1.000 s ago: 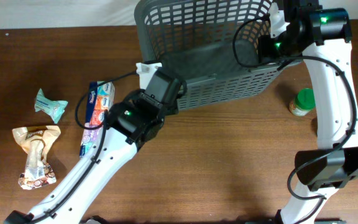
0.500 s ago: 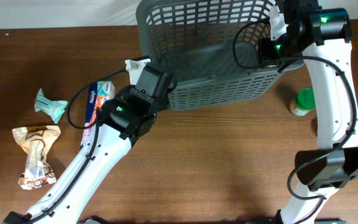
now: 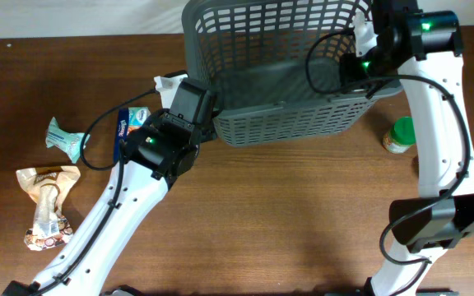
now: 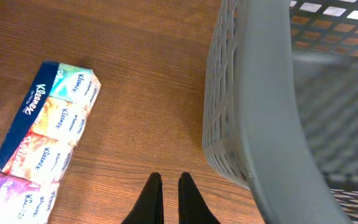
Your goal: Pack container
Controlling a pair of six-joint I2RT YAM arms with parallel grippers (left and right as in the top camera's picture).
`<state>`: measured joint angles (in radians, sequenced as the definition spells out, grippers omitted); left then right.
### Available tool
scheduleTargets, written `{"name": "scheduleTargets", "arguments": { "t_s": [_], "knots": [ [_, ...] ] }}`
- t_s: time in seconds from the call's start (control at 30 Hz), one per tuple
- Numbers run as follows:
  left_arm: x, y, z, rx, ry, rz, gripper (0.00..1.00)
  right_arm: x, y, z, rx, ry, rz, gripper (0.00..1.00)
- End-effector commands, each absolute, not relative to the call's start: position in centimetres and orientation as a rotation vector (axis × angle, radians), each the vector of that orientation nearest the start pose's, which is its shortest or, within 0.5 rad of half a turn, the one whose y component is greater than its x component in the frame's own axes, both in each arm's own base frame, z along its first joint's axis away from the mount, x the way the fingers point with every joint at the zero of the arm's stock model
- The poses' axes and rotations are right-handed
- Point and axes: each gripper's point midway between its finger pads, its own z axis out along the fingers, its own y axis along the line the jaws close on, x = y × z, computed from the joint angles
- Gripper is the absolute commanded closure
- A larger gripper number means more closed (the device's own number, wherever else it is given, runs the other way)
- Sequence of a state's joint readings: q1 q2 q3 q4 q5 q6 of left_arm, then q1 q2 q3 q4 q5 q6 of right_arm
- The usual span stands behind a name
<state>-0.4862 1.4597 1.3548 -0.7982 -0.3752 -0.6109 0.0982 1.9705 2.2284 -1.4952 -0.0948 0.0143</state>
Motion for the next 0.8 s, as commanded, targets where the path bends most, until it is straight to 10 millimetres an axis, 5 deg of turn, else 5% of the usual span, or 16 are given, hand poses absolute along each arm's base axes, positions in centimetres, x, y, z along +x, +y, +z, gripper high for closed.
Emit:
{"name": "scheduleTargets", "arguments": {
  "t_s": [0.0, 0.17, 0.77],
  "knots": [
    [37.5, -12.2, 23.5, -0.319, 2.344, -0.042, 0.98, 41.8, 7.2, 23.7, -0.198, 2.835, 0.162, 0.96],
    [37.5, -12.2, 23.6, -0.274, 2.347, -0.024, 0.98, 41.5, 8.4, 23.7, -0.238, 2.834, 0.167, 0.96],
    [37.9, -10.6, 23.5, -0.321, 2.344, -0.003, 0.93, 40.7, 7.8, 23.4, -0.232, 2.874, 0.094, 0.96]
  ]
}}
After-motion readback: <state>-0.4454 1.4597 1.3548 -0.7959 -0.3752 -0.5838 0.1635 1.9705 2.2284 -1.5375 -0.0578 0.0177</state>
